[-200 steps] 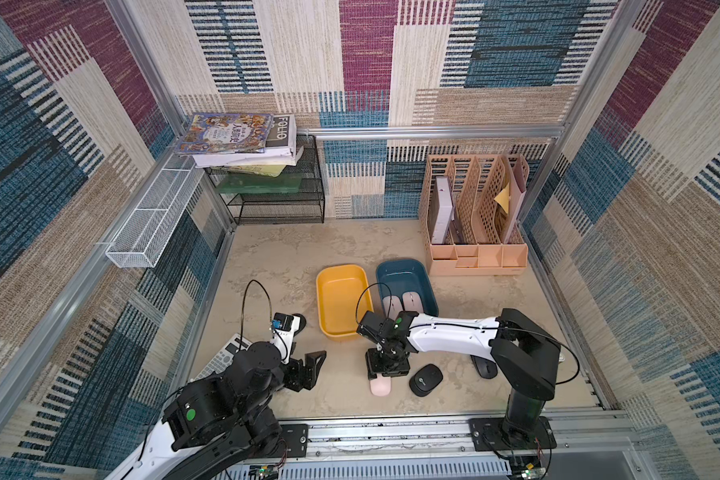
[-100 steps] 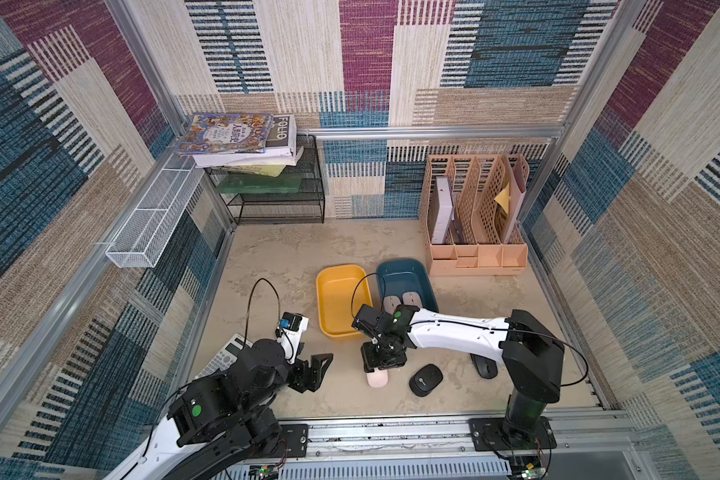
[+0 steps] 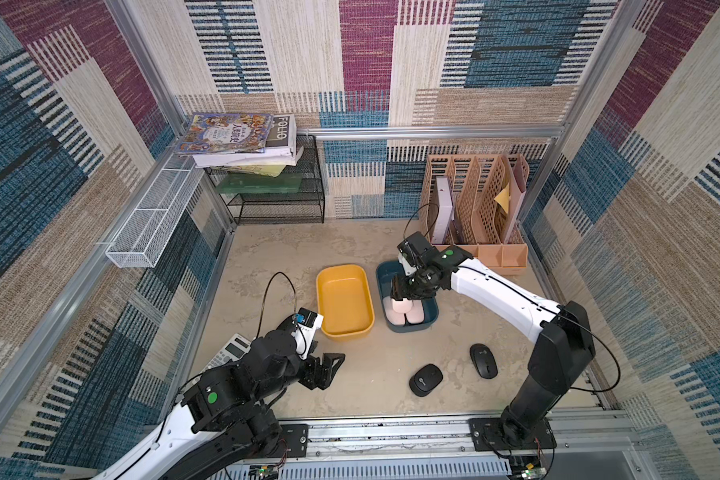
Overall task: Place the mice by color into the storage box
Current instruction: Place the mouse in the storage box.
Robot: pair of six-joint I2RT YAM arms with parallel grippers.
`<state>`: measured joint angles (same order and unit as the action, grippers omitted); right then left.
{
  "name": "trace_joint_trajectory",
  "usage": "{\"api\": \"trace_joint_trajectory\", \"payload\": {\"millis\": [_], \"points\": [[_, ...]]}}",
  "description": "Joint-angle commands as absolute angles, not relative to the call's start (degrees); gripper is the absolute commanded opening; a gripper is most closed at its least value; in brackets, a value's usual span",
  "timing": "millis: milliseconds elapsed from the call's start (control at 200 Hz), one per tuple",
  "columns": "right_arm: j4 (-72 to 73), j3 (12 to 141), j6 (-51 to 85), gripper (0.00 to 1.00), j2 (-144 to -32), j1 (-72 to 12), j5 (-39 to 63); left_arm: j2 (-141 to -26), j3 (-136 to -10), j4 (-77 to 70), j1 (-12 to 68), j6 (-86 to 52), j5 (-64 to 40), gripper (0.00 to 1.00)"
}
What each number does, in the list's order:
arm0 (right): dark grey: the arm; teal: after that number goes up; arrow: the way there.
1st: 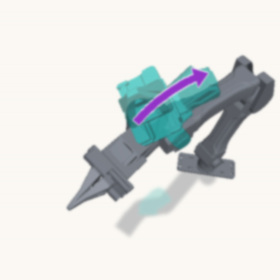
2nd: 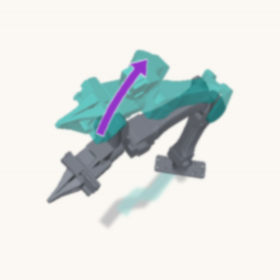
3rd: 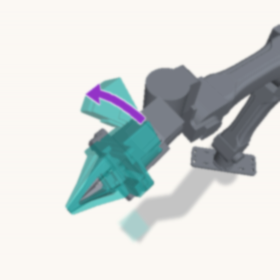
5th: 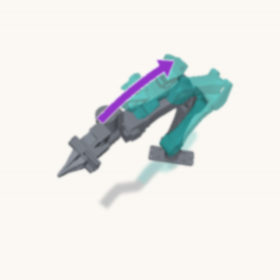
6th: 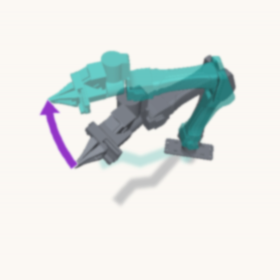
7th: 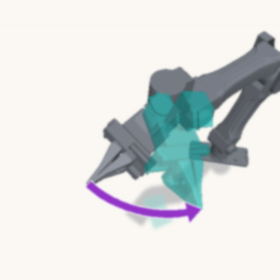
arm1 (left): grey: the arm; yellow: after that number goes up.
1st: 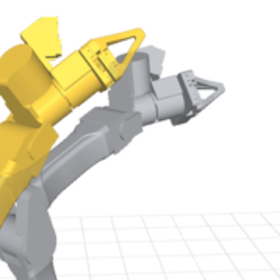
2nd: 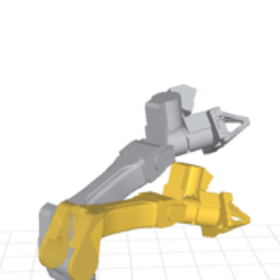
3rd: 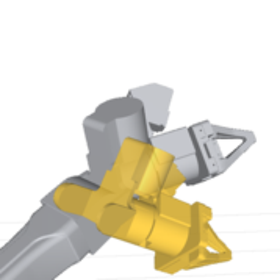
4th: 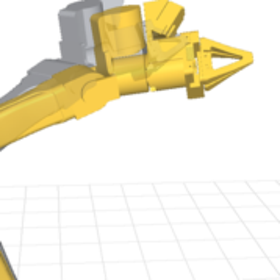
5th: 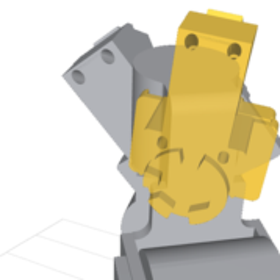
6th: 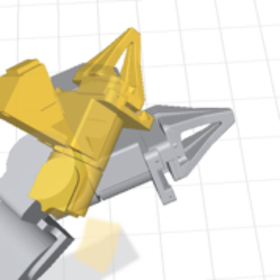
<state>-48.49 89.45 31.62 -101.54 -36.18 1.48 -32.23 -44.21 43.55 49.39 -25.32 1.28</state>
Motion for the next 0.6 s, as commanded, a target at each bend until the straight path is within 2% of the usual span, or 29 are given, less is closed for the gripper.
{"api": "trace_joint_trajectory", "payload": {"millis": [0,305,591], "points": [[-47.94,94.39,23.63,0.48,-106.71,-33.63,1.42,-33.26,-44.81,40.94,49.28,-26.27,0.64,0.87],[-49.42,107.6,18.76,0.48,-121.11,-30.29,0.56,-34.83,-46.79,40.42,49.39,-27.5,1.41,0.87],[-48.28,106.79,19.01,0.48,-123.12,-30.06,1.25,-35.15,-45.49,39.55,49.39,-27.97,1.53,0.87]]}}
